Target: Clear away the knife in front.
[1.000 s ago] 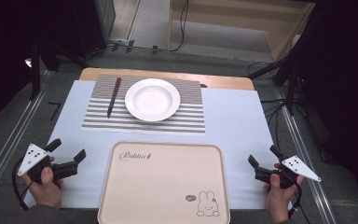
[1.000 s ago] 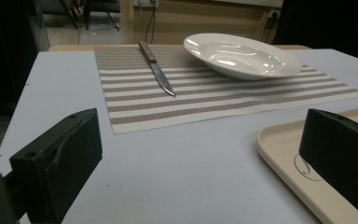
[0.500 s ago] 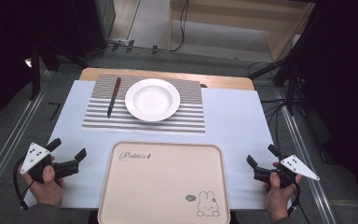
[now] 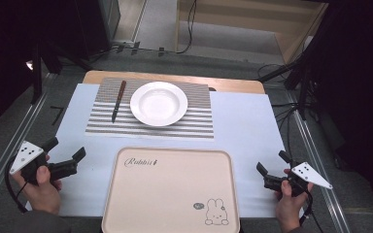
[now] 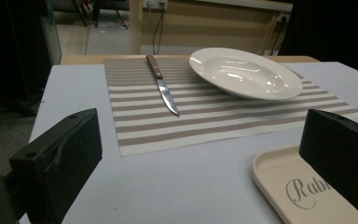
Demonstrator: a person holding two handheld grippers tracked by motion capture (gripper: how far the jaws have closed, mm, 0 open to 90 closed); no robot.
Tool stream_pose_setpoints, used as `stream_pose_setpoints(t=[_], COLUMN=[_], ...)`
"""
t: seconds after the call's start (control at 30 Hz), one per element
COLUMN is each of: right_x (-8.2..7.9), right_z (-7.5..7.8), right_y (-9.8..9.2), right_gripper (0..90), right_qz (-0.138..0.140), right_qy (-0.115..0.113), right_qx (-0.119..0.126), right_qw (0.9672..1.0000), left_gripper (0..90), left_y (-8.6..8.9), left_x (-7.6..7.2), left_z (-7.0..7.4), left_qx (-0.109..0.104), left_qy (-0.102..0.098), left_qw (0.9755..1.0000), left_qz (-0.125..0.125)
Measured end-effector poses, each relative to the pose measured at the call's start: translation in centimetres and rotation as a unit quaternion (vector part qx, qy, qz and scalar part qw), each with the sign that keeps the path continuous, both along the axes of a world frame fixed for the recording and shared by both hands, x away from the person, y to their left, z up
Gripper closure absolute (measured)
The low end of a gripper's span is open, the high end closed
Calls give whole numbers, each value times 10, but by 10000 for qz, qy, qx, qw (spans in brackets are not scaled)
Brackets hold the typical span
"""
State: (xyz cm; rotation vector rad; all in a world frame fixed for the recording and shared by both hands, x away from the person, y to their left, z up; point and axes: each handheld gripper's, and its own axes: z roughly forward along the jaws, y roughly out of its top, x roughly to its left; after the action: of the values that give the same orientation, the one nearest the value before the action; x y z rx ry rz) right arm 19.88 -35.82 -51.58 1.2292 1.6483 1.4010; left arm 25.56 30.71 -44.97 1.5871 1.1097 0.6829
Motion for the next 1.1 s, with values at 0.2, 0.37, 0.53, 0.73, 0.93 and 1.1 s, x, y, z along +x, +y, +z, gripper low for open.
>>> stream_pose_setpoints(t=[0.2, 0.37, 0.53, 0.73, 0.93, 1.1], right_x=[0, 0, 0, 0, 0, 0], right_z=[0, 0, 0, 0, -1, -1], right_y=[0, 0, -1, -1, -1, -1], right_gripper=[0, 0, 0, 0, 0, 0], right_qz=[34, 47, 64, 90, 100, 110], right_qy=[-20, -21, -21, -22, -38, -43], right_qx=[-7, 10, 23, 39, 44, 45], right_qw=[10000, 10000, 10000, 9999, 9999, 9999], left_gripper=[0, 0, 0, 0, 0, 0], left_y=[-17, -26, -31, -37, -43, -48], left_x=[19, 33, 48, 69, 93, 112], left_z=[23, 38, 45, 45, 45, 42], left_qx=[146, 252, 227, 216, 253, 302], left_qy=[-6, -75, -54, 32, 128, 234], left_qw=[9997, 9992, 9992, 9991, 9990, 9985], left_qz=[-176, -295, -329, -354, -341, -385])
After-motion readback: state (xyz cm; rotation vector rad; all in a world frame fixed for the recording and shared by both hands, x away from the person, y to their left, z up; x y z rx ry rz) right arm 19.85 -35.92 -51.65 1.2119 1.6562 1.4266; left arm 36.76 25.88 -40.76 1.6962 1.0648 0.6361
